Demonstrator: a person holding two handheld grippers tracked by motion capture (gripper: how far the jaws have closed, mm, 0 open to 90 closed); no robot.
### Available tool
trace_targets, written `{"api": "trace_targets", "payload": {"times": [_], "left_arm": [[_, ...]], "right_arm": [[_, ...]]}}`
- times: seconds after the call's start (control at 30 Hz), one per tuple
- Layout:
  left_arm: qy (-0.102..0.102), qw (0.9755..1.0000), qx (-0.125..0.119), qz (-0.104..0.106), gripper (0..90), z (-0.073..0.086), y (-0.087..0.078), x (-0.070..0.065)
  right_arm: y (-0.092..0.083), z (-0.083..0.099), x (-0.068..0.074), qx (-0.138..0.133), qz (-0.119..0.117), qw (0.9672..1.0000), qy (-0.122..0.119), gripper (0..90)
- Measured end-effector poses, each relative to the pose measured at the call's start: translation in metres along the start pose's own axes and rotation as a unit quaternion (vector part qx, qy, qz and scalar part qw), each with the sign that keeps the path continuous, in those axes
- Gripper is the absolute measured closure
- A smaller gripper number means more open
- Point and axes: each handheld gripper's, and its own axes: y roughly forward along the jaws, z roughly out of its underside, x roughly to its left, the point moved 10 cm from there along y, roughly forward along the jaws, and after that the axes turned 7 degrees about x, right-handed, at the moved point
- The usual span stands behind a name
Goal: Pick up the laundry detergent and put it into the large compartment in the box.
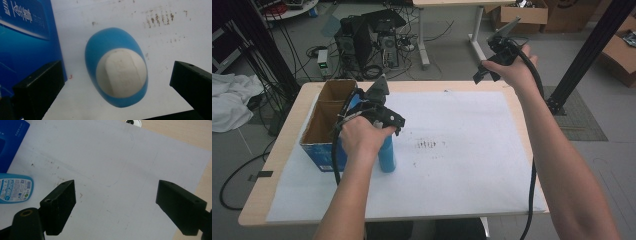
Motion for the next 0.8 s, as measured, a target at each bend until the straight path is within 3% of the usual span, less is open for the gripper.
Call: {"api": "trace_targets", "payload": {"times": [0.3, 0.8], "left_arm": [[-0.004, 0.9999, 0.012, -0.004, 0.1, 0.001, 0.014, -0.001], [-0.018, 0.9998, 0.009, -0.008, 4.5, -0.002, 0.023, -0.002]], "right_arm": [[0.004, 0.001, -0.001, 0.002, -0.001, 1.0000, 0.000, 16.4], [0.009, 0.001, -0.002, 0.003, -0.004, 1.0000, -0.001, 16.4]]}}
